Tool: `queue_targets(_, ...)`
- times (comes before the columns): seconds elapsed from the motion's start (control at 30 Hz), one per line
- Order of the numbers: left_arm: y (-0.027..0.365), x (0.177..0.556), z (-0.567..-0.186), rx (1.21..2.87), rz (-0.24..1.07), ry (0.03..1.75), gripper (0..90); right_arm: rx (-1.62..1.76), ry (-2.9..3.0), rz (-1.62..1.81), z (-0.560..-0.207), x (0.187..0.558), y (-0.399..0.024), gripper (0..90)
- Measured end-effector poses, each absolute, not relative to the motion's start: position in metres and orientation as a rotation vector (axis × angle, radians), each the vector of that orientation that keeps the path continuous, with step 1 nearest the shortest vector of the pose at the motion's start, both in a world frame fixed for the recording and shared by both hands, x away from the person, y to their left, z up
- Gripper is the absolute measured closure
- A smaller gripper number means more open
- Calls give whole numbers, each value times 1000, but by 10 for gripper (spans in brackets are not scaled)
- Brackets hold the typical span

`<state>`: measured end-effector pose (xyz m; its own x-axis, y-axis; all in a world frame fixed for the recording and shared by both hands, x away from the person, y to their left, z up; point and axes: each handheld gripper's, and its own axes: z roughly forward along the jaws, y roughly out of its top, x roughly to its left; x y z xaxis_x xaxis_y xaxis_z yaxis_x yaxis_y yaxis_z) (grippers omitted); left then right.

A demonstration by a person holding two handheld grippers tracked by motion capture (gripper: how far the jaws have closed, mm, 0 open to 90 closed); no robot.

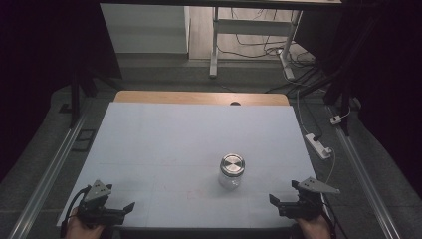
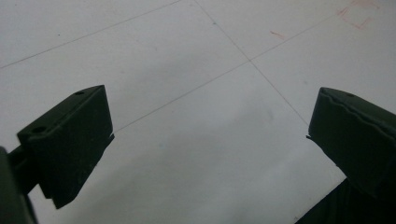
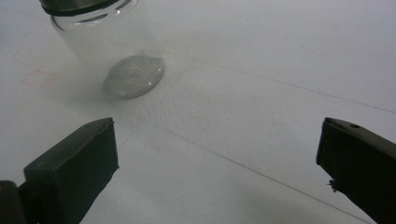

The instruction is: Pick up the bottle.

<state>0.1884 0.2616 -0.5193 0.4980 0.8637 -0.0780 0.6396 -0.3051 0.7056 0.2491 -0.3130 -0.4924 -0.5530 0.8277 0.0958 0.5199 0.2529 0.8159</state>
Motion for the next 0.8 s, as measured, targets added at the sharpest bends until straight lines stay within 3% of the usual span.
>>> queue_targets(0.8,267,188,-520,2020,372,1220,3,1183,2231,1210,-492,249,-309,0)
